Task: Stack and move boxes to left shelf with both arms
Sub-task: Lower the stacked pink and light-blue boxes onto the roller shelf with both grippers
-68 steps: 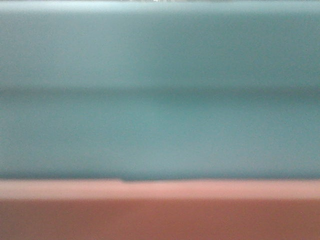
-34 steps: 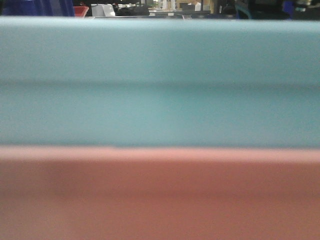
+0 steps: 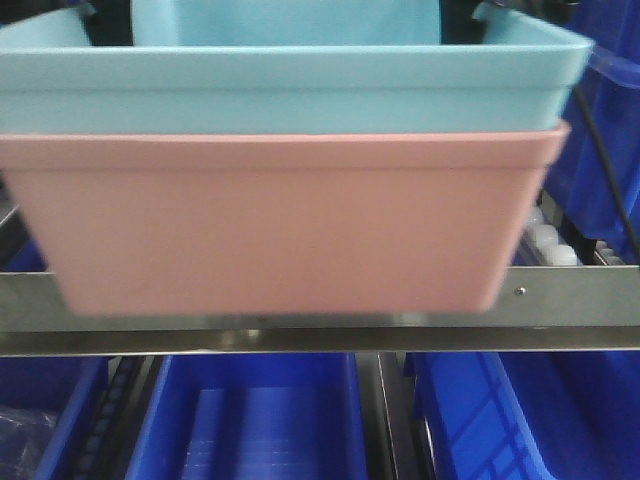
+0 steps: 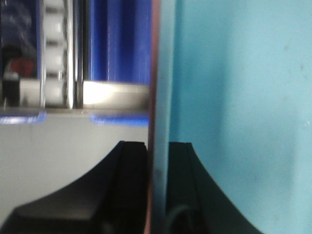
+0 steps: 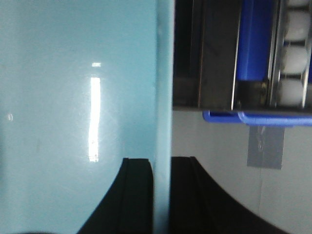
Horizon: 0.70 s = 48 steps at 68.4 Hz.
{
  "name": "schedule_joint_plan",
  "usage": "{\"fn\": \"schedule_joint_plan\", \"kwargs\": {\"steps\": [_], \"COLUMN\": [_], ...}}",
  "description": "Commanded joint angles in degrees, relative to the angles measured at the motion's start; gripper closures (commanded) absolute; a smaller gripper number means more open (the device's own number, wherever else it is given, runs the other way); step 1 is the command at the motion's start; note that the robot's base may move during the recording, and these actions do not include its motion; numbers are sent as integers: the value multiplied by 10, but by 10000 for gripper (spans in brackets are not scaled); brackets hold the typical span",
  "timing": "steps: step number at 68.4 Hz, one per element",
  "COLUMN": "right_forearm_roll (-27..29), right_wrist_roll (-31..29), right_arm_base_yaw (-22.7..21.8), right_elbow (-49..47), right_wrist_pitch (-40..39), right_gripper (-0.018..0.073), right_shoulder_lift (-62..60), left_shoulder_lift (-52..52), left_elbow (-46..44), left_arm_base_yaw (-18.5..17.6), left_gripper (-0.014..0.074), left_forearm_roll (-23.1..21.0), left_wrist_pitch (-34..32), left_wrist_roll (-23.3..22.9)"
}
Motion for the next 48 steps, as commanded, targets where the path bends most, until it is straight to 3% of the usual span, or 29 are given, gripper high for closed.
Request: {"fn": "schedule_joint_plan", "kwargs": {"steps": [1,8,23,31,39,48], "right_forearm_roll": [-18,-18,-22,-22,-24,-24], "right_wrist_roll": [-47,-77,-78,-78,-78,-78], "right_arm_base_yaw": [-18,-29,-51,-61,-71,-75], "right_elbow": [-62,-101,-181,-197,-197,-197], "right_wrist_pitch": [-52,-80,-125,-142,-178,-188], "right_gripper": [503,503,503,503,503,503], "right_shoulder_lift": [3,42,114,134,144,152], "left_shoulder_lift": [10,43,118,146,167,178], "left_elbow": [-52,-83,-148,-178,-195,-198], "left_arm_base_yaw": [26,38,56,60,60,60], "left_gripper": [599,599,599,599,599,599], "left_forearm_roll": [30,36,72,83,127,127], "left_wrist_pitch": [-69,-96,-171,-179,-188,-194], "left_wrist_roll": [25,42,48,48,48,48]}}
